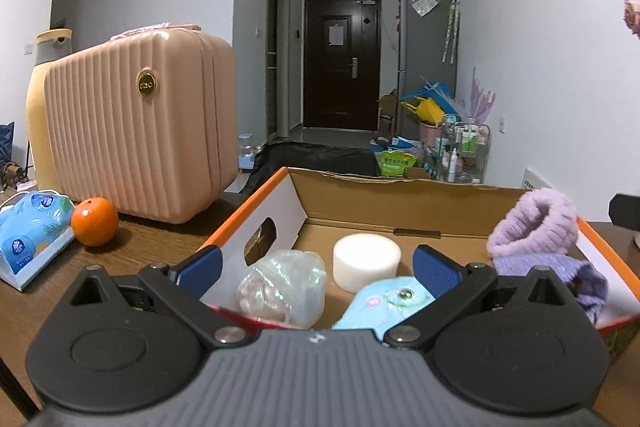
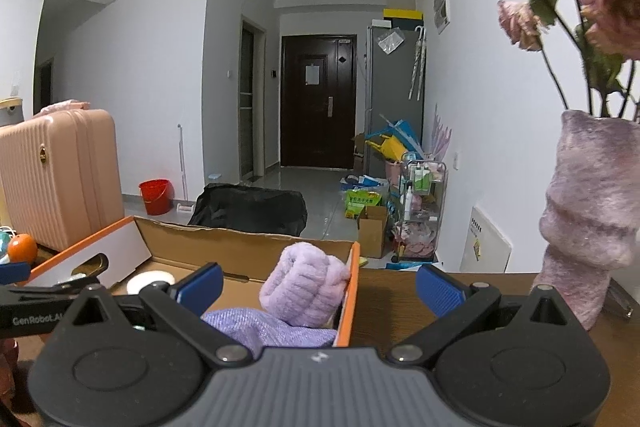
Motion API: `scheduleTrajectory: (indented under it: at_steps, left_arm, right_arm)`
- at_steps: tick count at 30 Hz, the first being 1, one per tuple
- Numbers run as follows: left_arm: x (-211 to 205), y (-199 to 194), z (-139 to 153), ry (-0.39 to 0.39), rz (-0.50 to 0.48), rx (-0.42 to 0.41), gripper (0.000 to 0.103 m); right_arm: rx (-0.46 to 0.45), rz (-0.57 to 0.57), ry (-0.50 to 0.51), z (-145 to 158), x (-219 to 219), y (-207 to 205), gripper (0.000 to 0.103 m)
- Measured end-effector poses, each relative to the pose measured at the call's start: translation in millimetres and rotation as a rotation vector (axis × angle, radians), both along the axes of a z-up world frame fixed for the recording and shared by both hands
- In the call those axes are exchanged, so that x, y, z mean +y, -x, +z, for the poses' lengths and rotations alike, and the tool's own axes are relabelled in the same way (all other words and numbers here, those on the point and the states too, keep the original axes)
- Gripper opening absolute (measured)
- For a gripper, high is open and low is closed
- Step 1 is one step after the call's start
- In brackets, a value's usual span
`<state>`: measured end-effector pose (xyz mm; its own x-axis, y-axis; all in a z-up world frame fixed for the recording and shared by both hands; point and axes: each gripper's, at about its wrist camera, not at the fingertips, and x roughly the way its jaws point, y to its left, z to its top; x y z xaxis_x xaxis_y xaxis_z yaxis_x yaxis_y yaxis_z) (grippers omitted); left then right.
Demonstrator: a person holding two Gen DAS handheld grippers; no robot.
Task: Organize soft objects
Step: 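Open the left gripper over the box while the right gripper releases the lavender towel inside, then withdraw both open grippers from the box back over the table items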
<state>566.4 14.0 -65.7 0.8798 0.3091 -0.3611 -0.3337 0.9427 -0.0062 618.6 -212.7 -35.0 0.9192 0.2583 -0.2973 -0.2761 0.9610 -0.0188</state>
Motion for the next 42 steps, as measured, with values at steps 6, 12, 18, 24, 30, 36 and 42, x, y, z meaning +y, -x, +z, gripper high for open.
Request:
scheduleTrajectory:
  at_steps: [6, 12, 18, 24, 30, 36, 42]
  left_arm:
    - [-6, 21, 1, -0.016, -0.028, -0.012, 0.103]
    - [-8, 44, 2, -0.013, -0.041, -0.02, 0.103]
    - [-9, 70, 3, -0.014, -0.055, -0.027, 0.103]
    - [-9, 95, 4, -0.012, -0.068, -0.029, 0.103]
    - [-9, 124, 5, -0.012, -0.076, -0.034, 0.103]
    - [-8, 149, 6, -0.02, -0.075, -0.045, 0.103]
    - [-5, 178, 10, -0.008, -0.086, -0.055, 0.103]
  right_arm:
    - [-0.042, -0.034, -0.003, 8, -7, 23, 0.103]
    - [-0.078, -0.069, -0.03, 18, -15, 46, 0.103]
    - [-0.096, -0.092, -0.067, 26, -23, 71, 0.103]
    - [-0.086, -0.108, -0.069, 22, -28, 98, 0.103]
    - [-0.088, -0.133, -0.075, 17, -34, 133, 0.103]
    - [-0.079, -0.178, -0.06, 5, -40, 169, 0.103]
    - [-0.06, -0.197, -0.07, -6, -45, 208, 0.103]
